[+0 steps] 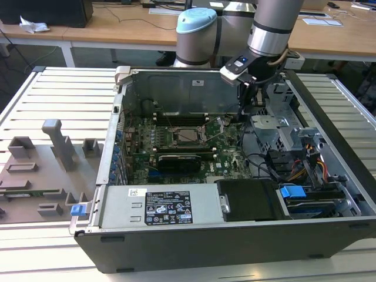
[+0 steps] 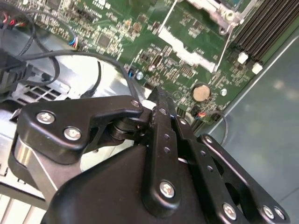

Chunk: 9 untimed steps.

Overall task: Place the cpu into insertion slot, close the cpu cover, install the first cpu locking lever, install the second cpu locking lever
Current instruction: 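Close the cpu cover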

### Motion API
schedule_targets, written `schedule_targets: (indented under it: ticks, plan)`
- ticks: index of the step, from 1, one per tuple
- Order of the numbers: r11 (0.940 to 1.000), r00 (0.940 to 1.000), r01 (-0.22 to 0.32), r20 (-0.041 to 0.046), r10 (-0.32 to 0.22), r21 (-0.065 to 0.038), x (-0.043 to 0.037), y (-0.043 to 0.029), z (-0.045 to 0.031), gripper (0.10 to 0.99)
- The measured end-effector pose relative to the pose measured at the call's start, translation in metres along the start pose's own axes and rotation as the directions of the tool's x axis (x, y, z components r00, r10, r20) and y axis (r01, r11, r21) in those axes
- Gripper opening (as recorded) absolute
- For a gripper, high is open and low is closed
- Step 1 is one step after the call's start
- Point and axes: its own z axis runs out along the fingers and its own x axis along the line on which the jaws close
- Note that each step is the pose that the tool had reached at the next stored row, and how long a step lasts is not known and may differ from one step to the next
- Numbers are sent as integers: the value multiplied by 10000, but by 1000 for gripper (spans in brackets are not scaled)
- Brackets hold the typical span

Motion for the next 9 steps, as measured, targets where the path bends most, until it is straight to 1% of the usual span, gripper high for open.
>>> schedule_targets:
  ticks: [1, 7, 8, 9]
  plan:
    - [10000, 10000, 0, -4, 0, 0, 2, -29, 18, 106]
    - [10000, 10000, 0, 0, 0, 0, 7, -26, 112, 106]
    - [10000, 10000, 0, 0, 0, -1, 10, -24, 149, 106]
    - [10000, 10000, 0, -1, 0, 0, 11, -23, 169, 106]
